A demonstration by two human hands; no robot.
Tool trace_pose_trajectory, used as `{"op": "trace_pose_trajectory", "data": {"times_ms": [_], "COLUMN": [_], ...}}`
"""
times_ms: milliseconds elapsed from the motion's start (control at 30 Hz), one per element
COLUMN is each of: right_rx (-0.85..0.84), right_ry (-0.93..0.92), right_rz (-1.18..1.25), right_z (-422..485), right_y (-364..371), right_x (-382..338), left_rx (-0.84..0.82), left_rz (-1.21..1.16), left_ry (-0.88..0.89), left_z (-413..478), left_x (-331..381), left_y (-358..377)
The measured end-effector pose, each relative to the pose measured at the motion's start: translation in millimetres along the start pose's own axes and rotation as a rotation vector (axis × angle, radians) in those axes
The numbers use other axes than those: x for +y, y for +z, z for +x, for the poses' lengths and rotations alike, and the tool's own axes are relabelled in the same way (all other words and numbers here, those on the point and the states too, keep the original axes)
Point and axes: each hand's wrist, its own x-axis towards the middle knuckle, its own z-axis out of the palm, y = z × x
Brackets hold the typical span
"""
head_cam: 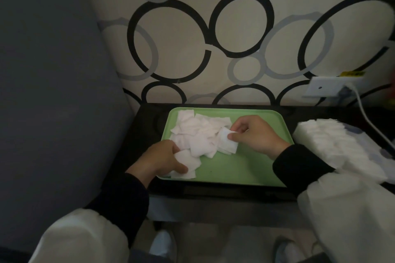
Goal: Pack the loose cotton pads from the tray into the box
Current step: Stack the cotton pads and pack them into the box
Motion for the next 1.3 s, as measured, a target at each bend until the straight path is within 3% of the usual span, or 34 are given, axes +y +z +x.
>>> {"op": "trace_pose_trajectory", "data": {"times_ms": [333, 533, 767, 1000, 1300], "right_rx": [0.071, 0.128, 0.015, -0.057, -0.098], "right_ry": [0.205, 0.335, 0.255, 0.223, 0.153], "right_rz": [0.261, 0.397, 0.184, 0.154, 0.174], "right_z": [-14.7, -23.4, -21.5, -13.3, -9.0], "right_y": [5.7, 9.7, 10.9, -0.1, -1.2], "right_x": [-4.7, 3.7, 17.1, 30.8, 29.3], "left_rx": [0.209, 0.343, 0.282, 0.107, 0.103], "left_rz": [-0.149, -0.484, -0.702, -0.966, -0.887], "left_ry": [0.064, 0.042, 0.075, 0.048, 0.125], "left_z": [0.0, -0.3, -0.5, -6.5, 2.8], "left_x": [3.3, 9.3, 9.8, 20.6, 34.3], "left_y": [5.2, -3.6, -2.0, -1.6, 8.4]}}
